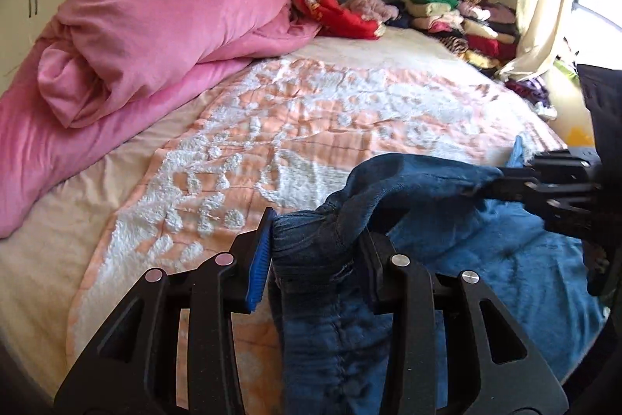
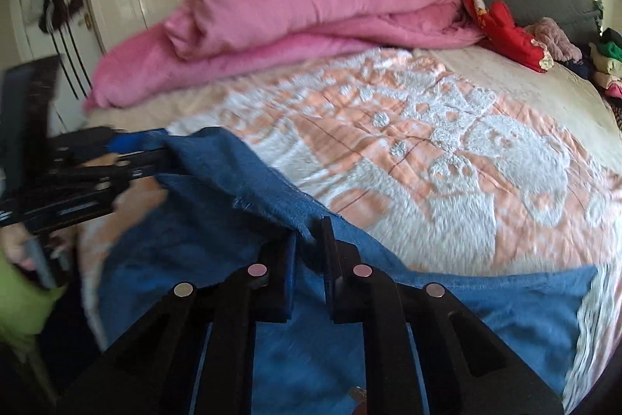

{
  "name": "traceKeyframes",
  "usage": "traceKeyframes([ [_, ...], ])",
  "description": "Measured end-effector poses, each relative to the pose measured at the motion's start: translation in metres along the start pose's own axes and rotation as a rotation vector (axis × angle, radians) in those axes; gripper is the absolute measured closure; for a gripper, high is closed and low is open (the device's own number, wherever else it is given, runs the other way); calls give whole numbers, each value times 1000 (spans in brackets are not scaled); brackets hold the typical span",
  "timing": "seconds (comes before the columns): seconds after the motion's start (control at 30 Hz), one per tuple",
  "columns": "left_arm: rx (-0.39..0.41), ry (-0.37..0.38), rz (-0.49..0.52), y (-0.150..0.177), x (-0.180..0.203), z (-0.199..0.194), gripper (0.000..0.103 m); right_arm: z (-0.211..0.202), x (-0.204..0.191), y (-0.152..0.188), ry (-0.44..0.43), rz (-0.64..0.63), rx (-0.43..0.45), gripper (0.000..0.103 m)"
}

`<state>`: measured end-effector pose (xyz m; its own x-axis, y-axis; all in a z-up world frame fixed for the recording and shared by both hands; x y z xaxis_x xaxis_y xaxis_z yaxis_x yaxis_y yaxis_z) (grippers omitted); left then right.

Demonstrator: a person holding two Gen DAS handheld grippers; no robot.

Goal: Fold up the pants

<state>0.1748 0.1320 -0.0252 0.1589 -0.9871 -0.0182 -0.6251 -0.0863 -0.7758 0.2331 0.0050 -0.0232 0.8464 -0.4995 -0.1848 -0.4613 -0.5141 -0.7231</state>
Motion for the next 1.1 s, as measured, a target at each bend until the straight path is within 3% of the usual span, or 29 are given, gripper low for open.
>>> traceKeyframes([
  [0.2,26,40,10,9,8,-33,73,-51,-44,22,-43,11,62,93],
  [0.4,9,71,24,34,8,-61,73,-72,-86,49,-85,-2,62,93],
  [0.63,-82,77,37,76,4,-70,73,-60,-136,101,-147,7,-13,93],
  [0.77,-191,51,22,106,-6,-57,71,-36,-151,128,-182,54,-87,93],
  [1.0,-252,62,-39,129,-28,-71,60,-25,-149,135,-155,84,-103,93],
  [1.07,-257,75,-57,133,-29,-82,63,-23,-150,136,-146,78,-105,93],
  [1.1,-248,82,-61,131,-28,-89,71,-21,-150,138,-140,69,-110,93],
])
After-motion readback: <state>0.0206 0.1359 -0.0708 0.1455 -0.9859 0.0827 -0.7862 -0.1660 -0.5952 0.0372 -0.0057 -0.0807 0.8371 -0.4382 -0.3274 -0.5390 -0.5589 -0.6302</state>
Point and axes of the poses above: each gripper's, at about its wrist camera, not at the fingertips, and z roughly the way its jaws point, x to its right, y to its underside, the point moved 9 cm from there along z, roughly the way its jaws point, and after that the axes turned 6 degrees about -y, right-handed, at the moved point
